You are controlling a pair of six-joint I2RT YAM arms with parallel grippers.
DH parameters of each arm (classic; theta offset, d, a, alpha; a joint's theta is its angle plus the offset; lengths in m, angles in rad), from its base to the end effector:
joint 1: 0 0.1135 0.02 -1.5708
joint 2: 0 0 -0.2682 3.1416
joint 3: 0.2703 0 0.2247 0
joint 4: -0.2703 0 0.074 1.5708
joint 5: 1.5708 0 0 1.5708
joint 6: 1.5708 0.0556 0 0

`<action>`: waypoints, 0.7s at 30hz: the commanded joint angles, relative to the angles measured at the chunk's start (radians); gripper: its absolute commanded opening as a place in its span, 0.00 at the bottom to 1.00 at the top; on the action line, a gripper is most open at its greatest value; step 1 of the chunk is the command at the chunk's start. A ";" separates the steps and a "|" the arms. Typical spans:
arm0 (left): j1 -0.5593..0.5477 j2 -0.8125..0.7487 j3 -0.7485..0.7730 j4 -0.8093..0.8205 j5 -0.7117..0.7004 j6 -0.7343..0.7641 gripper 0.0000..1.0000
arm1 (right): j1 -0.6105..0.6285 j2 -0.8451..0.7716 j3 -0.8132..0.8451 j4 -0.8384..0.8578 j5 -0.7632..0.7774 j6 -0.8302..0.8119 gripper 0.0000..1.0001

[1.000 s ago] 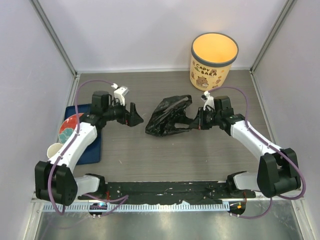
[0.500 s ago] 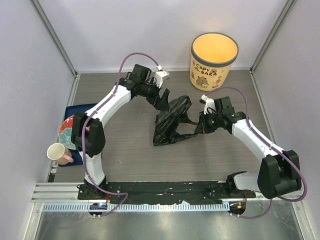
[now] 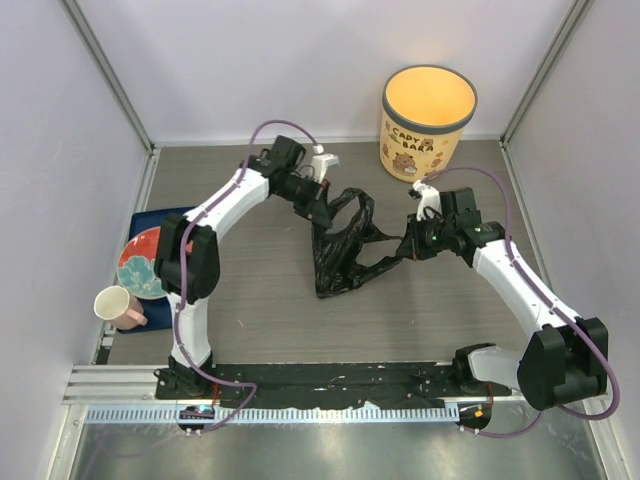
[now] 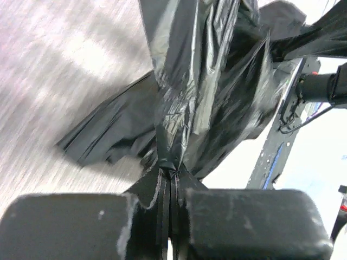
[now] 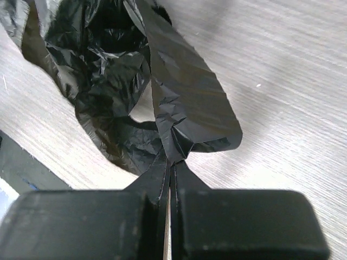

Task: Put the trash bags into the trash bin

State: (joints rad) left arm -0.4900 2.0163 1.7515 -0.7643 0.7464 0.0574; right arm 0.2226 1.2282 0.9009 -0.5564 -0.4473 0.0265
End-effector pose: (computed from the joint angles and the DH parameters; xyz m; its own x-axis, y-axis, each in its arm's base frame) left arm 0.3523 -0.2307 0.2584 -0.7172 0.4303 -0.5481 0.6967 0.4591 -0.5513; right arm 0.2219 0.0749 0.2573 -0.7661 -0.1489 -0.6252 -0.4465 0.8230 0.3511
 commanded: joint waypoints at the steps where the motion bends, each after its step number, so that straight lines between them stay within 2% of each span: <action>1: 0.180 -0.155 -0.090 0.127 0.154 -0.167 0.00 | -0.057 -0.035 0.073 -0.025 0.009 -0.048 0.01; 3: 0.235 -0.287 -0.191 0.174 0.160 -0.159 0.00 | -0.074 -0.030 0.105 -0.027 0.002 -0.053 0.01; 6: 0.240 -0.399 -0.271 0.071 0.104 -0.070 0.00 | -0.091 -0.003 0.168 -0.019 -0.059 -0.040 0.01; 8: 0.243 -0.413 -0.282 0.082 0.053 -0.148 0.00 | -0.089 0.063 0.237 0.054 -0.094 0.017 0.01; 9: 0.242 -0.386 -0.238 0.094 0.047 -0.149 0.00 | -0.091 0.101 0.287 0.084 -0.132 0.033 0.01; 10: 0.242 -0.361 -0.163 0.094 0.016 -0.146 0.00 | -0.088 0.149 0.361 0.111 -0.139 0.045 0.01; 11: 0.242 -0.323 0.067 0.089 -0.023 -0.152 0.00 | -0.091 0.272 0.574 0.108 -0.139 0.058 0.01; 13: 0.243 -0.190 0.408 -0.001 -0.106 -0.130 0.00 | -0.091 0.373 0.840 0.067 -0.189 0.065 0.01; 14: 0.242 -0.157 0.748 -0.025 -0.113 -0.113 0.00 | -0.091 0.396 1.050 0.053 -0.220 0.070 0.01; 16: 0.242 -0.163 0.932 0.032 -0.102 -0.125 0.00 | -0.089 0.392 1.170 0.087 -0.272 0.098 0.01; 17: 0.235 -0.207 0.884 0.136 -0.105 -0.131 0.00 | -0.089 0.370 1.181 0.107 -0.286 0.105 0.01; 18: 0.223 -0.287 0.774 0.199 -0.122 -0.128 0.00 | -0.082 0.290 1.140 0.131 -0.292 0.119 0.01; 19: 0.206 -0.464 0.612 0.274 -0.143 -0.120 0.00 | -0.069 0.245 1.073 0.174 -0.281 0.112 0.01; 20: 0.162 -0.564 0.228 0.412 -0.168 -0.101 0.00 | -0.048 0.194 0.902 0.171 -0.268 0.072 0.01; 21: 0.127 -0.633 0.062 0.410 -0.218 0.018 0.00 | 0.010 0.162 0.815 0.138 -0.222 0.015 0.01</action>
State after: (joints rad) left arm -0.2642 1.7409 2.2883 -0.5343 0.6117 -0.0685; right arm 0.1364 1.6077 1.9354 -0.4339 -0.6464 0.1066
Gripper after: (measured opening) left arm 0.012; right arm 0.026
